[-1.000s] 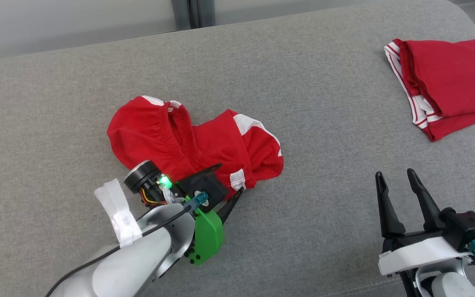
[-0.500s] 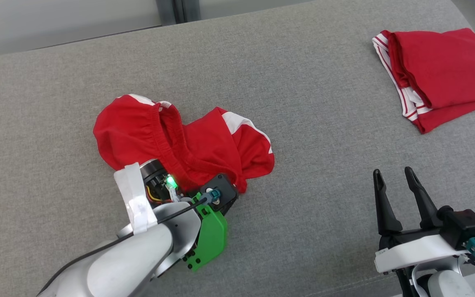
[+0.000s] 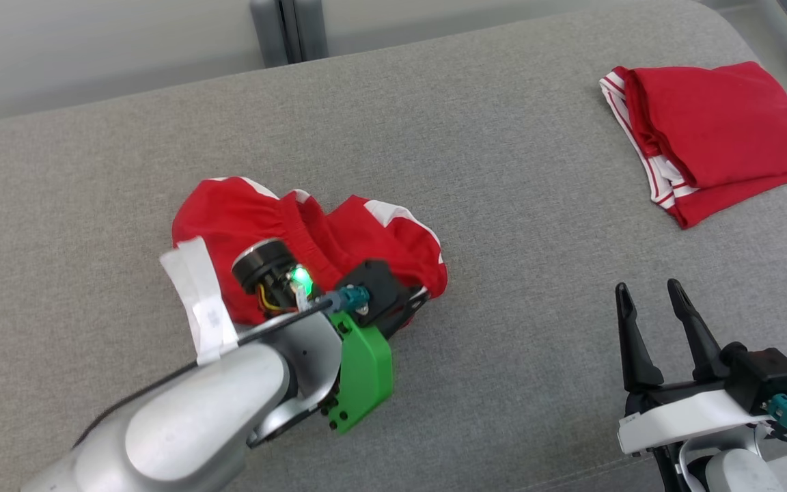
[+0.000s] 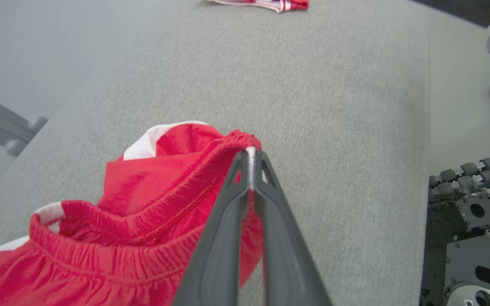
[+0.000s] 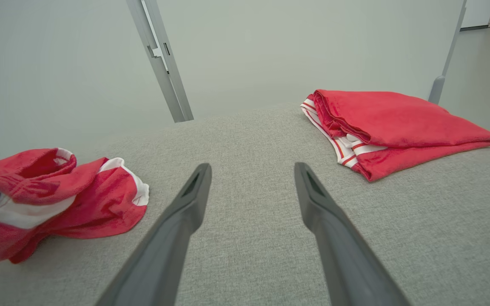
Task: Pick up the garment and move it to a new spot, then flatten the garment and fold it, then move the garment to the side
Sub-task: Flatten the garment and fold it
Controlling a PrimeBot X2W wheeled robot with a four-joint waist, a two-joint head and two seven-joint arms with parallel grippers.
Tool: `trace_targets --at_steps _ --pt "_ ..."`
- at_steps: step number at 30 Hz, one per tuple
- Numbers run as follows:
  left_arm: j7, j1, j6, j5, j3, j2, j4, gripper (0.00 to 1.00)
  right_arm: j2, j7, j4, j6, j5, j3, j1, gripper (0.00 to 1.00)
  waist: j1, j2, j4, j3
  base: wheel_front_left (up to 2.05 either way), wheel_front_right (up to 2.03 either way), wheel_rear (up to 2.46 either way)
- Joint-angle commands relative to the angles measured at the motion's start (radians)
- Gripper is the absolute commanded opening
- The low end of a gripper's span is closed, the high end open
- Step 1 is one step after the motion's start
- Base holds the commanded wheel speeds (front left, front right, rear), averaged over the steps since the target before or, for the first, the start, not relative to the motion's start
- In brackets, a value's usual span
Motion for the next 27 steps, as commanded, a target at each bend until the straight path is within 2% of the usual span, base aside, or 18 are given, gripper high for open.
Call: trace_targets --at_steps 1,4,11,16,19,21,25,27 --pt "-0.01 -0.05 -0.002 -0.03 0.009 -0.001 -0.022 0.0 0.003 0.0 0.003 -0.001 0.0 0.003 0.005 1.0 0.0 0.0 -0.011 -0.019 0.0 0.0 0.0" --pt "-0.03 -0.158 -0.003 -0.063 -0.006 0.016 -0.058 0.0 0.006 0.0 0.01 -0.001 0.002 0.01 0.007 1.0 0.0 0.0 -0.027 -0.033 0.0 0.0 0.0" --pt "-0.115 -0.398 -0.002 -0.208 0.036 -0.022 -0.049 0.0 0.013 0.0 0.02 -0.001 -0.001 0.026 0.009 1.0 0.0 0.0 -0.062 -0.058 0.0 0.0 0.0" --pt "-0.178 -0.445 -0.002 -0.289 0.087 -0.005 -0.013 0.0 0.014 0.0 0.01 -0.001 -0.002 0.025 0.007 1.0 0.0 0.0 -0.063 -0.075 0.0 0.0 0.0" --pt "-0.198 -0.35 0.003 -0.349 0.103 0.04 -0.006 0.0 0.003 0.0 0.003 -0.001 -0.005 0.023 0.02 1.0 0.0 0.0 -0.044 -0.085 0.0 0.0 0.0" --pt "-0.223 -0.161 0.029 -0.423 0.084 0.113 -0.048 0.0 -0.018 0.0 -0.011 -0.001 -0.005 0.014 0.042 1.0 0.0 0.0 0.0 -0.083 0.0 0.0 0.0" --pt "-0.294 0.046 0.079 -0.459 0.058 0.171 -0.062 0.0 -0.048 0.0 -0.011 -0.001 0.012 -0.002 0.056 1.0 0.0 0.0 0.052 -0.07 0.0 0.0 0.0" --pt "-0.337 0.122 0.094 -0.465 0.048 0.18 -0.048 0.0 -0.064 0.0 0.002 -0.001 0.028 -0.007 0.055 1.0 0.0 0.0 0.079 -0.065 0.0 0.0 0.0"
